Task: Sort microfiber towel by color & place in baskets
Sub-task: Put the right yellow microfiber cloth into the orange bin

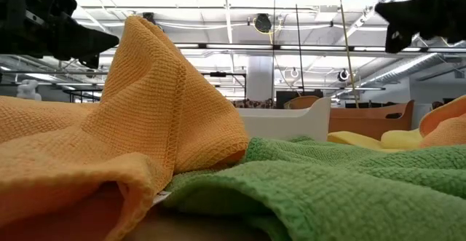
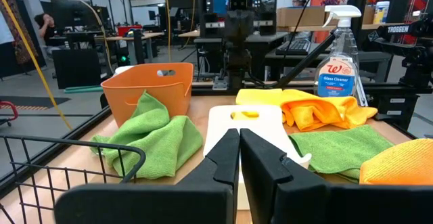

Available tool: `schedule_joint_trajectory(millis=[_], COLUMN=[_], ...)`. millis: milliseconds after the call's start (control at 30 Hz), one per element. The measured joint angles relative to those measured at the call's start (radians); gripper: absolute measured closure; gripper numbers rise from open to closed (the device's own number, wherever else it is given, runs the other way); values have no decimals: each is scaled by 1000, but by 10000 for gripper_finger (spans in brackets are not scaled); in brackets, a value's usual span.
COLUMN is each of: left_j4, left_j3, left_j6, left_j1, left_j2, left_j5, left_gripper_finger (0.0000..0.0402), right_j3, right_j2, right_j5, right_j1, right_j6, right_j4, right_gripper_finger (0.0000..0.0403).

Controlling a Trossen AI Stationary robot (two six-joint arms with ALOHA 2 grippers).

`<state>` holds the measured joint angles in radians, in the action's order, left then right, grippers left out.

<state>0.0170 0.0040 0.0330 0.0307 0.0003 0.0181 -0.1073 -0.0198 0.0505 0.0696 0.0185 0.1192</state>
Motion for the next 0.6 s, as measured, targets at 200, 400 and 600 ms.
schedule_joint_trajectory(millis=[200,400,600], left_j4=[0,0,0], left_j3=[0,0,0], left_j6=[0,0,0], left_j1=[0,0,0], left_j2=[0,0,0], left_j5=[0,0,0], left_gripper_finger=[379,379,379], right_j3=[-153,-341,-525], right_j2=[-86,-237,-400], right_j5=[3,4,6], right_j1=[0,0,0], right_j6=[22,69,101], right_j4=[-81,-160,-207], right_gripper_finger=[403,403,403])
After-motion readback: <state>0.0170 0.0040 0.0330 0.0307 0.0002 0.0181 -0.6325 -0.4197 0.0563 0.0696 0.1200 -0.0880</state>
